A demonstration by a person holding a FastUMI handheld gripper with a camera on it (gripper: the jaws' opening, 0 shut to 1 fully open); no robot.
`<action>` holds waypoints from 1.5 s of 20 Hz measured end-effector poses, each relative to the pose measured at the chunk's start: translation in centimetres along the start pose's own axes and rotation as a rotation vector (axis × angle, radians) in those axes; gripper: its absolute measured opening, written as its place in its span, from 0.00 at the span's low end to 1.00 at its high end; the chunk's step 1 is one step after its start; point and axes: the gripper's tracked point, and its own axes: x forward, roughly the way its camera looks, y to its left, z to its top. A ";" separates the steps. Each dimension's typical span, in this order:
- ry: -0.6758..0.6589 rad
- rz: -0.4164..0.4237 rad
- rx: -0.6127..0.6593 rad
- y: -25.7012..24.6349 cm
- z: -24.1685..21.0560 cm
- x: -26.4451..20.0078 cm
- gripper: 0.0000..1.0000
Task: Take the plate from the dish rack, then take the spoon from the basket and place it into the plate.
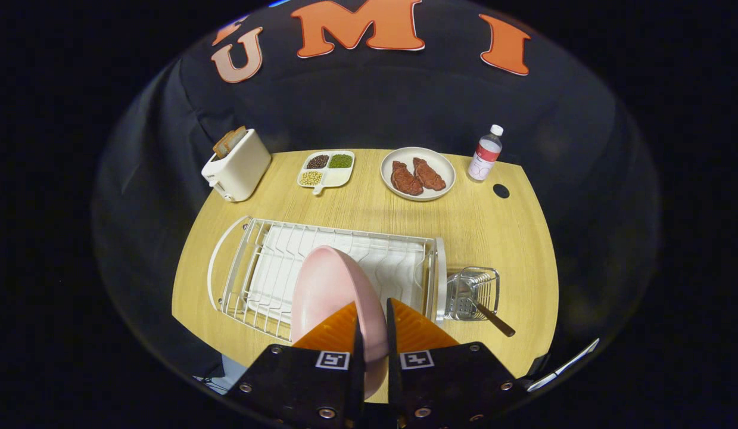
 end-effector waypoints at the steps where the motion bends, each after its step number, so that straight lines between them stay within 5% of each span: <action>1: 0.000 0.023 0.016 0.0 -0.4 -0.3 0.17; 10: 0.031 0.137 0.085 -1.8 -6.5 -1.6 0.17; 30: 0.093 0.218 0.164 -3.5 -20.1 2.4 0.16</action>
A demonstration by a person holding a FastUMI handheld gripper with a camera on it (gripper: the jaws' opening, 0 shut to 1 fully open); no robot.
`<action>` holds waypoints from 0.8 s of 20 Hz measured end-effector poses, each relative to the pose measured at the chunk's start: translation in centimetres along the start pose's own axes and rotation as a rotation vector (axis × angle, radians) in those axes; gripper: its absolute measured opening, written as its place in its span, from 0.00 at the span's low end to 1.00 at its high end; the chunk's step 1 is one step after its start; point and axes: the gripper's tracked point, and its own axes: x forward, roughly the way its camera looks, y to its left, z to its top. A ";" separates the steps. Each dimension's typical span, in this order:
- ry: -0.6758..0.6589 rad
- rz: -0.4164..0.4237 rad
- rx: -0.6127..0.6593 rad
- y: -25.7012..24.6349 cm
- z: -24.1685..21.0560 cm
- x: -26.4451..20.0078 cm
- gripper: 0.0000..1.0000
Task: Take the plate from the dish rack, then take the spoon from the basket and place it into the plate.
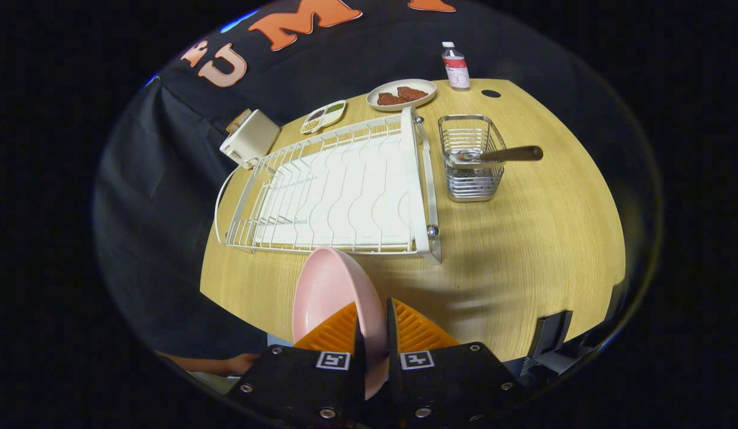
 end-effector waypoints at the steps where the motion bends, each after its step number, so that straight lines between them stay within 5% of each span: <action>1: 0.000 0.010 0.000 0.0 -0.3 0.5 0.17; 11: -0.010 0.060 0.171 -0.3 -2.1 5.2 0.17; 16: -0.012 -0.123 0.041 -3.5 -2.1 6.0 0.22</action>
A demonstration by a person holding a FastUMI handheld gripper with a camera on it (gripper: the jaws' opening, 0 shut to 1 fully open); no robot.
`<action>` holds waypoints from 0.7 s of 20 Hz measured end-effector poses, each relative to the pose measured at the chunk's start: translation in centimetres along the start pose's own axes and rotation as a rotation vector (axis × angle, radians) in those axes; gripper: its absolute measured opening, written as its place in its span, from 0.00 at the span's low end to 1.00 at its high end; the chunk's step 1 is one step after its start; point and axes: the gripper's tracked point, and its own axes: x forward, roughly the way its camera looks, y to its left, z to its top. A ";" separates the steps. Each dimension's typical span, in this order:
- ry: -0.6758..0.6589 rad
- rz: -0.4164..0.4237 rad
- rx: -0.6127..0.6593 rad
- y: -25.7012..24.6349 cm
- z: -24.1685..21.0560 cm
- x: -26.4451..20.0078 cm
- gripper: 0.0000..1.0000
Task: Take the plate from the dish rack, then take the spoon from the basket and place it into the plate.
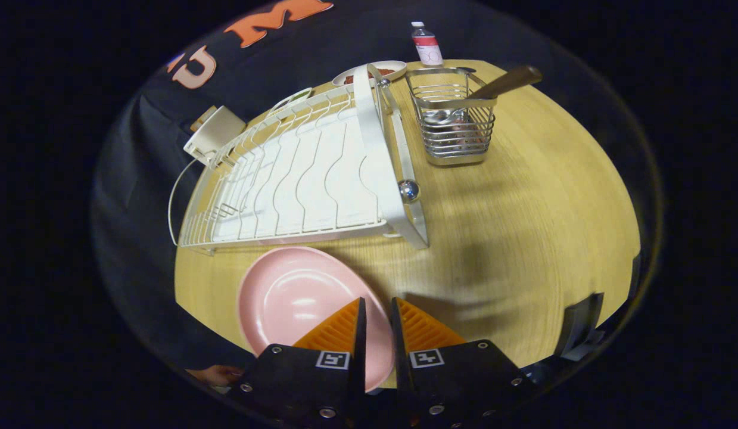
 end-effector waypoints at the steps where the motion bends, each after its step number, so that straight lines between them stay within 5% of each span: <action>1: -0.007 0.014 0.007 0.3 0.3 -0.3 0.22; 5: -0.062 0.012 0.061 -0.5 1.9 -1.4 0.29; 10: -0.194 -0.054 0.107 -3.9 5.4 -3.5 0.59; 14: -0.354 -0.090 0.143 -6.3 9.3 -5.4 0.73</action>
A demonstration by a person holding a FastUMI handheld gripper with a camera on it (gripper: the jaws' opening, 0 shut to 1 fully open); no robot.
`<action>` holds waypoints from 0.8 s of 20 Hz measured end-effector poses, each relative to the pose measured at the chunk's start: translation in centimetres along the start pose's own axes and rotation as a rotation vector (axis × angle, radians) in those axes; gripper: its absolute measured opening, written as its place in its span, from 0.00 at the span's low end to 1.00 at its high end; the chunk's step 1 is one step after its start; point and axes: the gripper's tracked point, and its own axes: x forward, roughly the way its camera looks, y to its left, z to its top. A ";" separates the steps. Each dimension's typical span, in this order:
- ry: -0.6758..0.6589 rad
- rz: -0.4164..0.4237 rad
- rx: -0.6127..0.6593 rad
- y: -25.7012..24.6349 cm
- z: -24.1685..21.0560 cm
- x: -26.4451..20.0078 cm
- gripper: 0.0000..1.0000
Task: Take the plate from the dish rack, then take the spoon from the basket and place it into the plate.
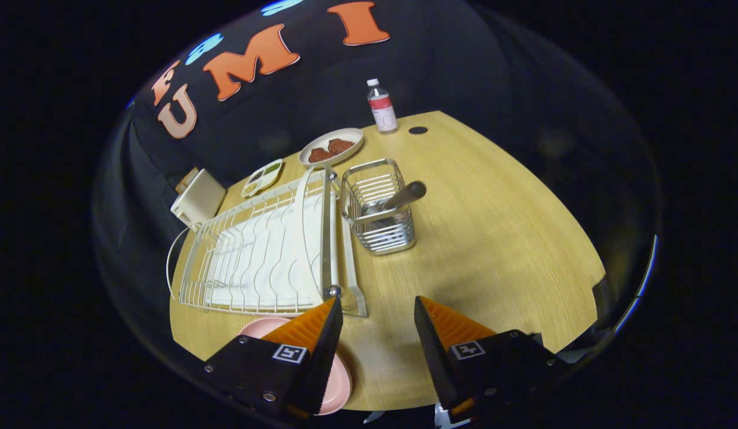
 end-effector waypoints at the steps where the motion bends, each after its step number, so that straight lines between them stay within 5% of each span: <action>1: -0.036 0.001 0.009 -0.2 1.0 0.1 0.74; 6: -0.187 0.031 -0.020 -0.5 5.2 1.2 0.89; 11: -0.252 0.032 -0.055 -0.9 7.3 3.7 0.91; 13: -0.244 0.050 -0.072 -0.4 7.4 4.6 0.88; 16: -0.286 0.063 -0.130 0.5 8.2 5.3 0.68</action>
